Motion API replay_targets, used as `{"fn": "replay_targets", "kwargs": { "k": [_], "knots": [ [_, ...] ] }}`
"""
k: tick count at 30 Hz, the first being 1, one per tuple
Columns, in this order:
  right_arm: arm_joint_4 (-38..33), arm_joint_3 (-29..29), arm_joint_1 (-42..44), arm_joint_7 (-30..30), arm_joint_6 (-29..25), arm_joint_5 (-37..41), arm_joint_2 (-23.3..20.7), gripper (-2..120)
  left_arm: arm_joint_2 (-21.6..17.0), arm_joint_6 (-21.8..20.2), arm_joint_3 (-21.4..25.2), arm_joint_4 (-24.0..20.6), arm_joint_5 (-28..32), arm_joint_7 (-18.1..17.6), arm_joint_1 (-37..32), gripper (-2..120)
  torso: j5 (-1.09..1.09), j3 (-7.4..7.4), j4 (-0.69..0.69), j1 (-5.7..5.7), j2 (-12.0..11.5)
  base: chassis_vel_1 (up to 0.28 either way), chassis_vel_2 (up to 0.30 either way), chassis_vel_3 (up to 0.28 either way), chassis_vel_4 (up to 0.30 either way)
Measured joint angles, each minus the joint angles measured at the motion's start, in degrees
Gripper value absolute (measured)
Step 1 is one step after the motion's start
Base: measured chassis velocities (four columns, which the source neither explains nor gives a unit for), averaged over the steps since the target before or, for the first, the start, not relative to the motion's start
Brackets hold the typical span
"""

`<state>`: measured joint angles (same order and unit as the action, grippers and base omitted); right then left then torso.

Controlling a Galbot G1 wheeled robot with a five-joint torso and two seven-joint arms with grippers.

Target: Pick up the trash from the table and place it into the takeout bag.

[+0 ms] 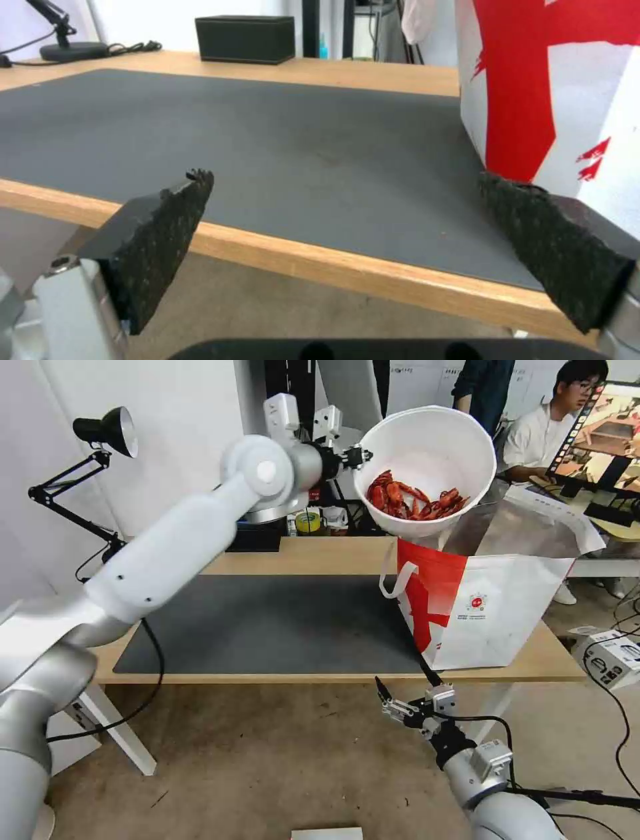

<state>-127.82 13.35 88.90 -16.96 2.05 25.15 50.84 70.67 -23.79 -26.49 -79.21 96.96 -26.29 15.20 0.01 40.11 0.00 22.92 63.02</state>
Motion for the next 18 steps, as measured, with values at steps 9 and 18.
{"fn": "replay_targets", "kwargs": {
  "k": [9,18],
  "knots": [
    [0.00,0.00,0.00,0.00,0.00,0.00,0.00,100,6.36,2.61,-2.61,4.98,-2.47,-1.44,0.08,0,0.00,0.00,0.00,0.00,0.00,0.000,0.000,0.000,0.000],
    [0.00,0.00,0.00,0.00,0.00,0.00,0.00,100,7.21,5.74,-5.39,4.79,-6.60,-2.78,-2.01,0,-0.01,0.00,0.00,0.00,0.01,0.000,0.000,0.000,0.000]
  ]
}}
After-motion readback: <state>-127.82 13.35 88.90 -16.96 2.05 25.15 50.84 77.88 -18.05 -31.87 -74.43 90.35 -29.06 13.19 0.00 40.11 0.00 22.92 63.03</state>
